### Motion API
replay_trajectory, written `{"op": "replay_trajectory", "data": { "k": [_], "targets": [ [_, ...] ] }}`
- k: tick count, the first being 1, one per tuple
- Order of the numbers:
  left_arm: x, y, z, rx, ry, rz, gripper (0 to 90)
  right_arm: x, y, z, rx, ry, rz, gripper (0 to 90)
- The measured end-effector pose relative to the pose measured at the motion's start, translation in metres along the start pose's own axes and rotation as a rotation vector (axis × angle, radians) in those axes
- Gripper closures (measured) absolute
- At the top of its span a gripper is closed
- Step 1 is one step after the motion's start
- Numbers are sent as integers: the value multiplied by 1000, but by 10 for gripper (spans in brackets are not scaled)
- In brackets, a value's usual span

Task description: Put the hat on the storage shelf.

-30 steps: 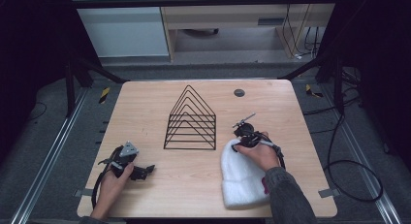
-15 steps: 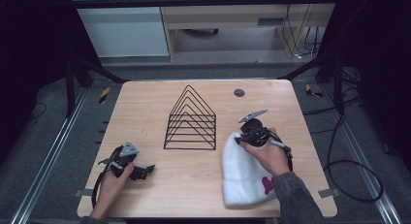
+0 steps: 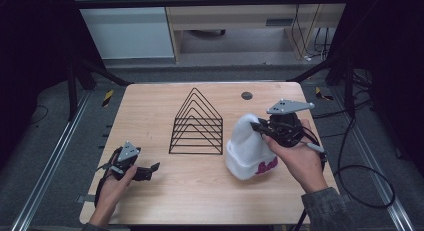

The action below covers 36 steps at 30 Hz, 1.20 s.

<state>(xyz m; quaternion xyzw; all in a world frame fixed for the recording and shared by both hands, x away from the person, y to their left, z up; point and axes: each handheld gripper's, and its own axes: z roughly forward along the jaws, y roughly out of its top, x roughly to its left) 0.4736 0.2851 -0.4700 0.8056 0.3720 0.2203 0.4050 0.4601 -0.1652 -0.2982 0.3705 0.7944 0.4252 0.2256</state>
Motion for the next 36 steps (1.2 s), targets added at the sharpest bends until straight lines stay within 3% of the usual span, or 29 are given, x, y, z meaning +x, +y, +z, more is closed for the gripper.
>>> {"op": "replay_trajectory", "data": {
  "k": [5, 11, 18, 25, 31, 36],
  "targets": [
    [-5, 32, -10, -36, 16, 35, 45, -4, 15, -5, -31, -28, -25, 801],
    [-17, 87, -22, -56, -36, 98, 46, -11, 47, -9, -86, -54, -26, 801],
    [-17, 130, -39, -90, -52, 154, 47, -12, 80, -13, -158, -60, -28, 801],
    [-13, 153, -43, -124, -83, 137, 61, -8, 109, -14, -221, -68, -29, 800],
    [-12, 163, -43, -174, -139, 102, 69, -7, 126, -12, -263, -54, -23, 799],
    [-18, 170, -36, -157, -170, 123, 71, 0, 142, -7, -282, -52, -39, 798]
  ]
}}
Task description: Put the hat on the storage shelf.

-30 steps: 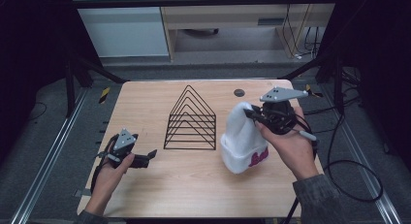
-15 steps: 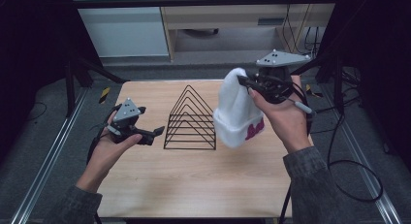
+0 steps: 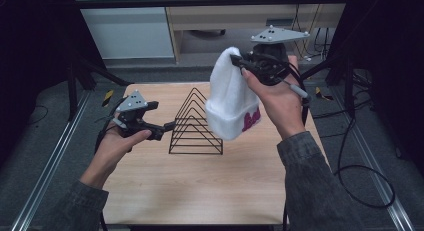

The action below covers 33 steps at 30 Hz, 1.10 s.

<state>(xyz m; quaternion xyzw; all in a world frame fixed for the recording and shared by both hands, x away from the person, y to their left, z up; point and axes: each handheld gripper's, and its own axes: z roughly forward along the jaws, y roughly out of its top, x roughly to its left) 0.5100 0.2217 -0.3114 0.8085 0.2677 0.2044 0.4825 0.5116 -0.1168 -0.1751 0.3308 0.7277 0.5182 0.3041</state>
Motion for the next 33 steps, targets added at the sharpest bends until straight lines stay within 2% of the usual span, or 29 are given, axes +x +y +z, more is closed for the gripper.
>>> {"op": "replay_trajectory", "data": {
  "k": [2, 3, 4, 7, 12, 14, 18, 21, 28, 31, 33],
  "targets": [
    [-3, 5, 3, 19, -2, 25, 70, 2, 5, 6, -4, -3, -5, 798],
    [-3, 5, 3, 19, -2, 25, 69, 3, 6, 9, -7, -4, -4, 798],
    [-7, 12, 6, 26, -8, 44, 68, 4, 8, 11, -7, -6, -7, 798],
    [-11, 23, 9, 28, -19, 64, 64, 7, 13, 17, -15, -10, -6, 798],
    [-15, 35, 13, 8, -1, 89, 64, 13, 21, 23, -39, 1, -8, 799],
    [-17, 39, 13, -6, -6, 86, 63, 15, 23, 24, -44, 6, -8, 798],
    [-21, 41, 15, -13, -12, 92, 58, 19, 26, 26, -49, 11, -12, 798],
    [-25, 40, 19, 11, -24, 111, 47, 23, 29, 27, -58, 20, -10, 798],
    [-27, 38, 27, 36, -38, 109, 31, 33, 32, 28, -67, 41, -14, 797],
    [-26, 37, 34, 61, -55, 123, 24, 39, 35, 30, -73, 62, -19, 797],
    [-27, 36, 35, 55, -56, 116, 23, 41, 35, 30, -72, 64, -20, 798]
  ]
}}
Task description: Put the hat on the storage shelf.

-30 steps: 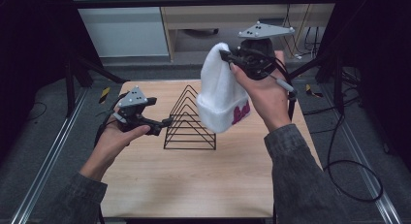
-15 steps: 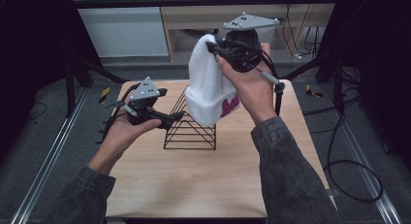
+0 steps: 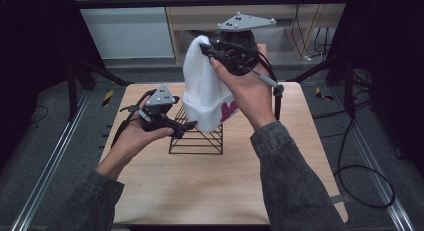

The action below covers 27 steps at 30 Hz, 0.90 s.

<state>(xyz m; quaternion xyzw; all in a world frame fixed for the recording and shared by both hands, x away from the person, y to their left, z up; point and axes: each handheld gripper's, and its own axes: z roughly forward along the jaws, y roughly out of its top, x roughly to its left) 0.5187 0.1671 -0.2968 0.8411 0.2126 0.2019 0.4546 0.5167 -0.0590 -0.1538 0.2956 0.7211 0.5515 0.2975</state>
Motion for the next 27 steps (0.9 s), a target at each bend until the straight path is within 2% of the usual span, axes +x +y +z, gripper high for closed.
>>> {"op": "replay_trajectory", "data": {
  "k": [4, 5, 8, 9, 11, 12, 14, 16, 20, 22, 23, 24, 27],
  "targets": [
    [0, -1, 5, -16, -47, -11, 30, 8, 1, -1, -6, 22, -9, 797],
    [0, -1, 5, -21, -62, -6, 56, 8, 2, -1, -9, 25, -12, 798],
    [2, -2, 5, -35, -51, -4, 259, 9, 2, -2, -11, 29, -11, 797],
    [4, -2, 5, -51, -59, -12, 402, 10, 2, -3, -10, 32, -8, 797],
    [5, -3, 6, -65, -55, -14, 563, 10, 1, -3, -9, 31, -14, 797],
    [8, -5, 8, -84, -71, -20, 674, 9, 1, -3, -7, 31, -13, 797],
    [9, -5, 10, -92, -84, -29, 811, 8, -1, -4, -4, 27, -10, 797],
    [9, -4, 10, -94, -92, -35, 842, 7, -1, -4, -4, 26, -4, 797],
    [6, -4, 4, -64, 1, -8, 852, 3, -5, -7, 20, -12, -33, 796],
    [7, -4, -2, -72, 39, -9, 854, -2, -9, -8, 36, -62, -70, 796],
    [7, -4, -2, -72, 39, -9, 855, -5, -11, -8, 40, -80, -76, 796],
    [11, -6, -12, -71, 75, -16, 857, -11, -15, -7, 49, -93, -63, 796],
    [15, -7, -20, -74, 97, -28, 861, -19, -22, -5, 66, -121, -58, 796]
  ]
}}
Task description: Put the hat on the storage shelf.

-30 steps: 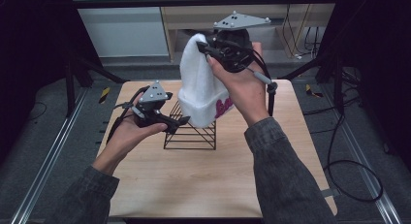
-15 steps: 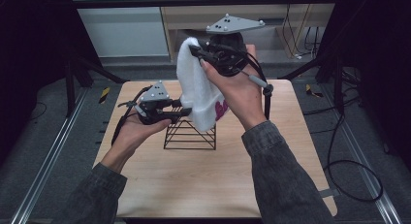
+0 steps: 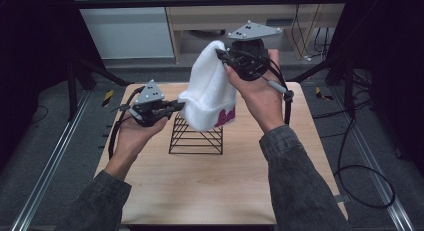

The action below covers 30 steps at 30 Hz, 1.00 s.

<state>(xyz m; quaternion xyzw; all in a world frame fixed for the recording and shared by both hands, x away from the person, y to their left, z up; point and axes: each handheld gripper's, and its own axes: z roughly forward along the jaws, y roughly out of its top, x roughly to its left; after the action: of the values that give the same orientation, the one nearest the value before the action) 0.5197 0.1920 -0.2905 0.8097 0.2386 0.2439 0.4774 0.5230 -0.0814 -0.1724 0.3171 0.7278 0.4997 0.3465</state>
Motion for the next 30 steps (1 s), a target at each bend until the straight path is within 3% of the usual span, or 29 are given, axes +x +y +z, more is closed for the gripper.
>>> {"op": "replay_trajectory", "data": {
  "k": [6, 13, 18, 30],
  "targets": [
    [10, -2, -16, 3, 39, -18, 866, -4, -9, 14, 53, -17, -1, 796],
    [12, -4, -21, 21, 71, -13, 866, -5, -14, 34, 93, -9, 3, 795],
    [22, -10, -10, 33, 77, -41, 865, -5, -18, 46, 106, -5, 4, 795],
    [47, -18, 18, 59, 131, -61, 866, -15, -25, 69, 99, 23, 44, 795]
  ]
}}
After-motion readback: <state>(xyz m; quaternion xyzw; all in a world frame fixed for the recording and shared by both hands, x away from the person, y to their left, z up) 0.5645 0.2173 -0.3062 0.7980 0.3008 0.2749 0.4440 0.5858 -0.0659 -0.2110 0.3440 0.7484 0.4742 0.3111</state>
